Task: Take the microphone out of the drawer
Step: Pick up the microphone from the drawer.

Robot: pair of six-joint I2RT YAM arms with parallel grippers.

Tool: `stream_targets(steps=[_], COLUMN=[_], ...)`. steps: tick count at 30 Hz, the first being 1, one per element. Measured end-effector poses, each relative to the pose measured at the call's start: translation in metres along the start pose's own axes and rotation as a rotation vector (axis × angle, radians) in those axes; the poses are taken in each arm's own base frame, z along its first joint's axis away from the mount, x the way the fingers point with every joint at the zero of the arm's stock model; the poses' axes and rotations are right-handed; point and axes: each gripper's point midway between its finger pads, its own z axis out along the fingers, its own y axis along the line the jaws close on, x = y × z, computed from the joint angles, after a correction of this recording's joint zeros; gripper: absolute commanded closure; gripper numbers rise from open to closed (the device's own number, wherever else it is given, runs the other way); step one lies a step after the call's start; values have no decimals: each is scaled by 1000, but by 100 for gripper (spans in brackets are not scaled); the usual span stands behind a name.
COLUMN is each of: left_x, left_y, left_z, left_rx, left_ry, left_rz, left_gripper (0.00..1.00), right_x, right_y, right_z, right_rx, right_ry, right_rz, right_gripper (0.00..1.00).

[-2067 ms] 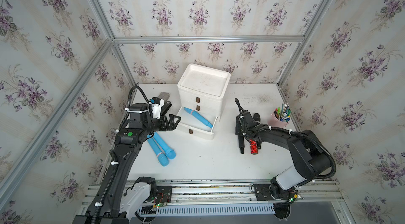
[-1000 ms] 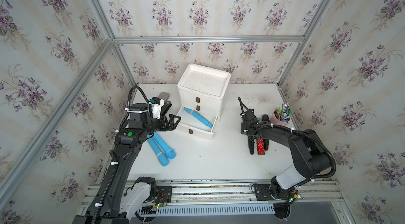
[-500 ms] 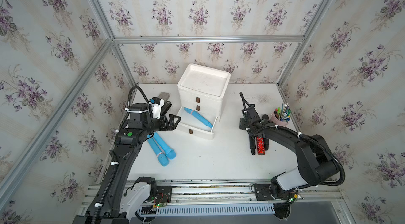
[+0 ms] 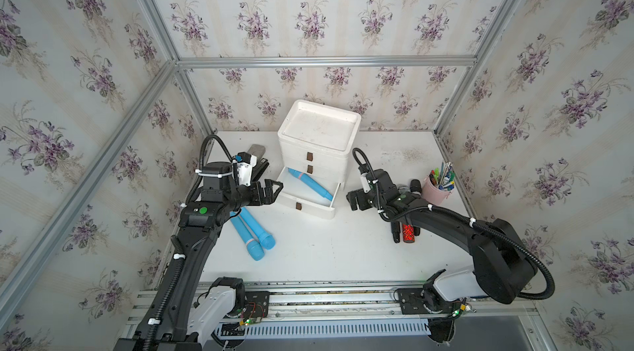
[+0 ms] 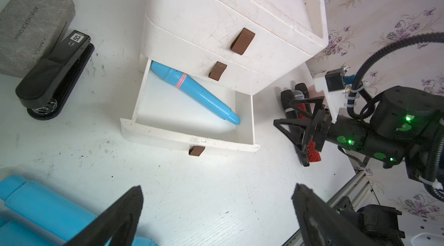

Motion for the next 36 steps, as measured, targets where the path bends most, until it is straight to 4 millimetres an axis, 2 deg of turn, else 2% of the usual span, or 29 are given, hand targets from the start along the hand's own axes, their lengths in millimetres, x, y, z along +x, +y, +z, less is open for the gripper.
stream_targets(steps=[4, 7, 11, 15, 18, 24, 26, 34, 36], left_x=[0, 0, 0, 0, 0, 0, 0, 0, 0], left_y=[0, 0, 0, -1, -1, -1, -2, -2, -2], left_z=[0, 0, -1, -1, -1, -1, -1, -1, -1], left_rx=[0, 0, 1, 1, 1, 5, 7, 9, 9], left_ry=[0, -2, -2, -3, -5, -2, -2, -3, -2], left_rz=[0, 1, 1, 2, 3, 2, 2, 3, 2], left_gripper=[1, 1, 1, 1, 1, 1, 1, 1, 1], right_x=[-7, -14, -33, -54, -59, -69, -71, -63, -58], right_y=[32, 49, 64, 87, 97, 105, 107, 111, 111], right_z=[-5, -11, -17, -11, -2, 20, 28, 60, 69], right_rx=[-76, -130, -203, -295, -334, -340, -339, -314, -292], right_ry=[-29, -54, -86, -85, -60, 2, 20, 87, 100], right_rz=[-113, -155, -157, -145, -131, -111, -110, -96, -102], right_gripper=[0, 2, 8, 12, 14, 20, 30, 51, 53])
